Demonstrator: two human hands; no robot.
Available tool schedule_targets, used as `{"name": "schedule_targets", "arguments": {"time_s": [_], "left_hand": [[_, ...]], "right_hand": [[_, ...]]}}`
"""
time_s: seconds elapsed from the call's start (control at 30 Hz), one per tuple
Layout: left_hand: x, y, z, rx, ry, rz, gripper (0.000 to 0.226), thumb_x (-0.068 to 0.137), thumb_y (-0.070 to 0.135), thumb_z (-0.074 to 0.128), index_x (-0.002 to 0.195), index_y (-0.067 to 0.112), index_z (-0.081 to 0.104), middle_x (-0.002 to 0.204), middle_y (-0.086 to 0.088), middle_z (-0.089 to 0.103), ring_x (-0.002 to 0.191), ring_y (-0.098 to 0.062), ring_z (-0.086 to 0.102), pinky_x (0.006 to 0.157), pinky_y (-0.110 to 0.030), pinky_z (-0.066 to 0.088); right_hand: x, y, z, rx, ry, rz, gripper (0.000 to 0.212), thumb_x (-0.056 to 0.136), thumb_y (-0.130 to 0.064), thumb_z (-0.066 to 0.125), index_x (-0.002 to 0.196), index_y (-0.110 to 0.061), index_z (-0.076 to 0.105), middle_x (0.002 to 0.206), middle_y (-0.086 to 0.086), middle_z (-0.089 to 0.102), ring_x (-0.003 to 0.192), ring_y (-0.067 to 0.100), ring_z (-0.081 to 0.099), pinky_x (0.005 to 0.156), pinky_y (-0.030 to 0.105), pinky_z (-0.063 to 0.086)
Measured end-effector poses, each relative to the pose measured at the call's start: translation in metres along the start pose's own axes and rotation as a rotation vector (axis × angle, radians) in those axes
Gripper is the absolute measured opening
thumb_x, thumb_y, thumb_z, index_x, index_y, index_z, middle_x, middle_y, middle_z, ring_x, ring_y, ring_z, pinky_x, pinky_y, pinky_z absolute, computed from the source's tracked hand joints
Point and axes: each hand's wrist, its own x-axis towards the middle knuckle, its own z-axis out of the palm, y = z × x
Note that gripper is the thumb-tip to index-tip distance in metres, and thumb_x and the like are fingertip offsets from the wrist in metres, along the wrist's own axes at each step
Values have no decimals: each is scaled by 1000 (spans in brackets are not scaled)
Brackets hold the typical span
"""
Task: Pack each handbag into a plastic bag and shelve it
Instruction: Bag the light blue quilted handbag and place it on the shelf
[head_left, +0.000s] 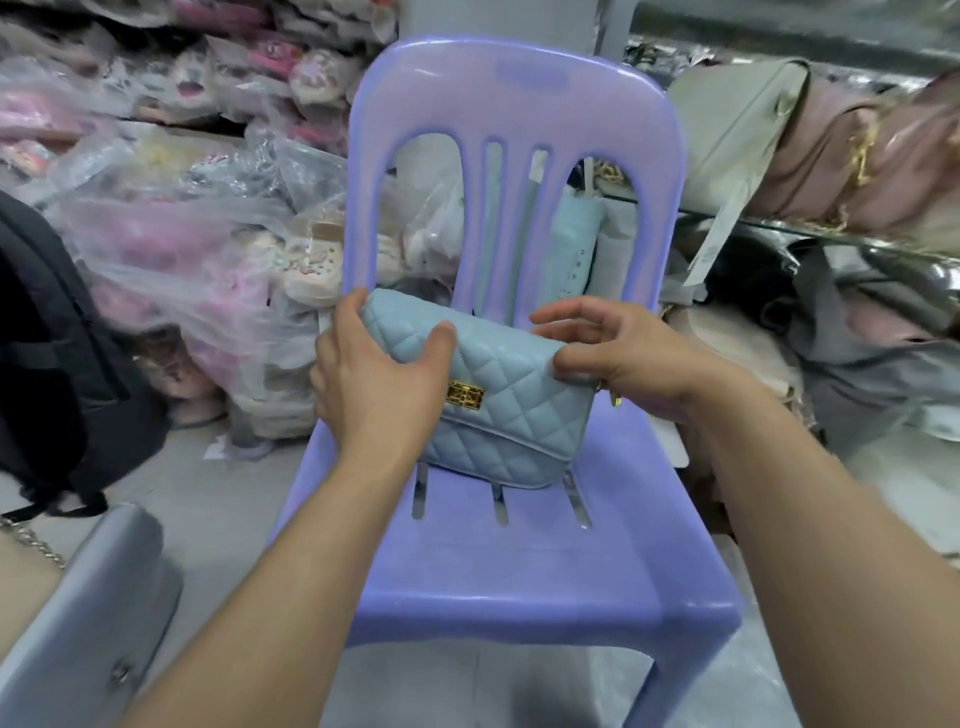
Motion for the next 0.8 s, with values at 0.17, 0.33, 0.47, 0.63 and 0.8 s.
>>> {"name": "schedule_targets", "arguments": {"time_s": [0.17,0.33,0.47,0.63,0.8], "left_hand": [[-11,9,3,112,44,77,78,83,41,68,151,27,33,154,-11,34,140,-36,32,116,-46,24],[-36,44,18,35,-8,358,59,81,34,59,138,22,51,140,-7,52,131,-33,42,109,-41,31],[-99,66,50,-129,-275,580,36,86,22,62,122,21,60,118,1,58,110,-22,53,95,-31,43],[-152,74,80,-43,-669,784,21,90,20,61,110,24,64,101,11,59,87,-13,59,78,-39,51],[-194,87,116,-42,-916,461,7,90,34,63,97,35,65,88,16,68,77,1,65,68,-20,53]], "right_hand": [[-4,-14,4,-114,67,-17,28,86,-18,81,112,-23,71,111,-5,77,108,20,73,95,47,57],[-27,-10,-15,-292,218,-132,16,89,-16,77,105,-18,74,99,1,79,98,17,74,94,35,59],[-42,2,-51,-239,297,-105,11,88,-3,73,93,-13,75,85,7,78,75,13,71,75,30,57],[-47,21,-89,98,406,22,10,90,-2,66,86,-11,67,68,2,70,58,16,59,60,29,49],[-94,64,-122,-263,330,83,8,86,-3,73,92,-8,73,67,-5,69,62,6,62,60,21,53]]}}
